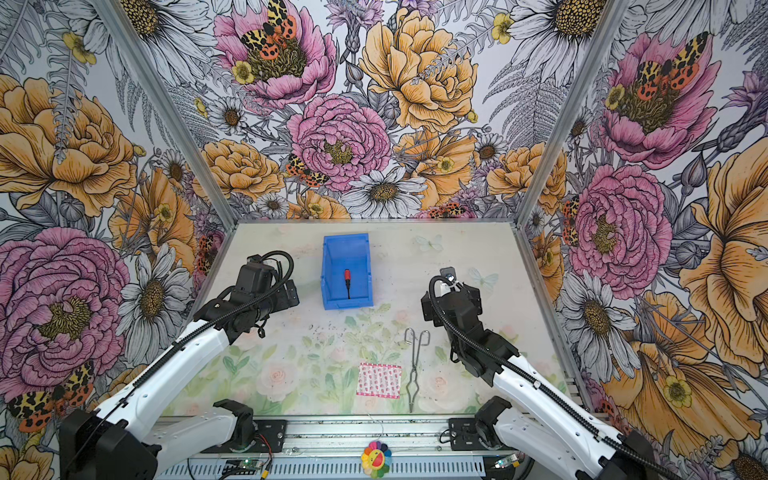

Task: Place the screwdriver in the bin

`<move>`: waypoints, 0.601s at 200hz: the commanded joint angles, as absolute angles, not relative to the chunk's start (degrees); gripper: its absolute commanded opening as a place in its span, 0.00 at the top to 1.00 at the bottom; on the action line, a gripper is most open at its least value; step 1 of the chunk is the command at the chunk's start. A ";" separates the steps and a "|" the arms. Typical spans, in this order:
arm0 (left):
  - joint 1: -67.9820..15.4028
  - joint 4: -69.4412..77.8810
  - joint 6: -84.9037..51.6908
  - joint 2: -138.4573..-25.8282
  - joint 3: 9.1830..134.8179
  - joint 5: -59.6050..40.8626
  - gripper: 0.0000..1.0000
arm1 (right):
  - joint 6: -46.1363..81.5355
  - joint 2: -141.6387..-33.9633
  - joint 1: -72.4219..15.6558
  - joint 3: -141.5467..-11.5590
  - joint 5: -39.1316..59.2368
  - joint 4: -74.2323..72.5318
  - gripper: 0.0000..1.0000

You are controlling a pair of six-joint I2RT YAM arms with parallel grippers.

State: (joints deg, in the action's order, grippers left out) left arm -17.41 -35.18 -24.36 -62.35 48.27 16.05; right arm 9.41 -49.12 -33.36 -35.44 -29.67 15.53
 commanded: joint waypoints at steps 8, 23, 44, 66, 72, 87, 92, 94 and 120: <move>-13.86 -25.33 -18.15 -61.78 45.07 17.01 0.01 | 8.02 -50.02 -29.08 -33.90 -32.06 13.98 0.00; -13.45 -21.97 -15.97 -61.86 43.51 22.05 0.01 | 7.78 -50.57 -26.25 -32.84 -32.46 13.81 0.01; -11.89 -18.19 -13.86 -62.29 41.73 25.94 0.01 | 8.00 -51.05 -21.31 -31.07 -31.81 11.99 0.00; -9.57 -13.63 -12.13 -63.67 39.14 25.40 0.01 | 8.18 -51.66 -14.86 -28.27 -29.16 8.15 0.00; -9.29 -12.41 -11.84 -63.80 38.52 25.36 0.01 | 8.37 -51.88 -13.08 -27.67 -27.62 7.05 0.00; -8.70 -5.18 -8.49 -64.28 34.86 22.31 0.01 | 7.71 -51.84 -9.28 -25.49 -24.37 2.77 0.01; -8.70 -1.75 -7.10 -64.55 33.06 21.48 0.01 | 7.64 -51.85 -8.43 -24.49 -23.82 1.33 0.01; -8.75 -0.57 -6.54 -64.70 32.39 21.15 0.01 | 7.64 -51.83 -7.95 -24.10 -23.62 0.73 0.01; -8.07 12.83 -3.17 -65.74 26.33 17.98 0.01 | 7.75 -53.94 -4.01 -21.09 -20.19 -5.40 0.01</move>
